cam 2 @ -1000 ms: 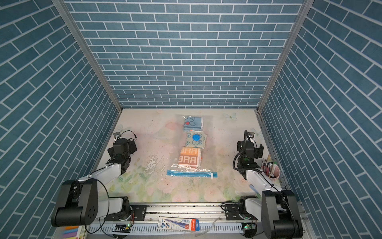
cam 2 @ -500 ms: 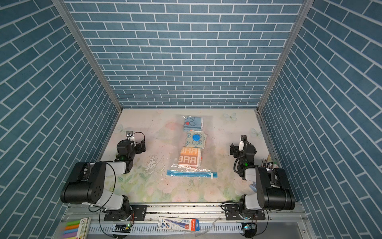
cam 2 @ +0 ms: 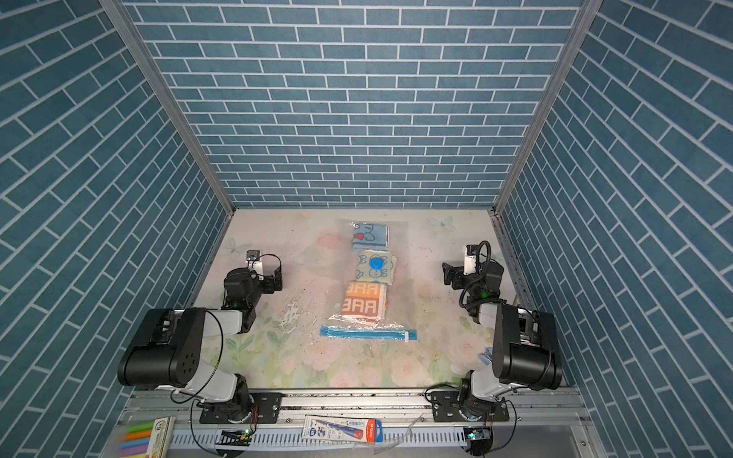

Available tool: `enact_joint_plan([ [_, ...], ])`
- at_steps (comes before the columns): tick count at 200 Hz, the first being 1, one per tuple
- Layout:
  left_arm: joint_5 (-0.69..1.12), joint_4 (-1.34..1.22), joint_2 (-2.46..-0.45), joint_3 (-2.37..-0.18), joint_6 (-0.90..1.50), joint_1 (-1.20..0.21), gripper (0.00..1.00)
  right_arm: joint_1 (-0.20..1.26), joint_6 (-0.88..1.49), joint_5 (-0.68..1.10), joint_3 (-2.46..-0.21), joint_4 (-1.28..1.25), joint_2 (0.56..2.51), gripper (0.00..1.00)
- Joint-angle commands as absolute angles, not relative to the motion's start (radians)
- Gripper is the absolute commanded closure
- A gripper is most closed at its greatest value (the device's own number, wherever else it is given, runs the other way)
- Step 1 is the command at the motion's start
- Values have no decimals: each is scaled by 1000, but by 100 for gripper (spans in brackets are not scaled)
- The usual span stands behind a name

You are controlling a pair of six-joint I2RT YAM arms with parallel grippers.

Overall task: Place the folded towel into the vacuum bag
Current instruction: Reset both arms

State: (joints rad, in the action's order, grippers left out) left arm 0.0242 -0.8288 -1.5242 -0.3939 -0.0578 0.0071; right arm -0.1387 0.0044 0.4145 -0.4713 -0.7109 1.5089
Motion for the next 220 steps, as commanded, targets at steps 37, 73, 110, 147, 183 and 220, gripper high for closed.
enact_joint_plan([
  [37, 34, -845, -1526, -394, -66, 2, 0, -104, 28, 219, -390, -839, 1526, 5],
  [73, 29, -838, -1528, -399, -66, 2, 0, -101, 33, 228, -388, -887, 1551, 2],
  [110, 27, -832, -1531, -405, -66, 0, 0, -101, 30, 218, -394, -862, 1543, 1],
  [147, 22, -832, -1531, -404, -67, 0, 0, -96, 36, 179, -397, -860, 1544, 1],
  [183, 0, -839, -1525, -397, -75, -12, 0, -88, 36, 157, -394, -859, 1540, 1],
  [220, 2, -841, -1525, -396, -74, -13, 0, -80, 34, 140, -394, -859, 1539, 1],
])
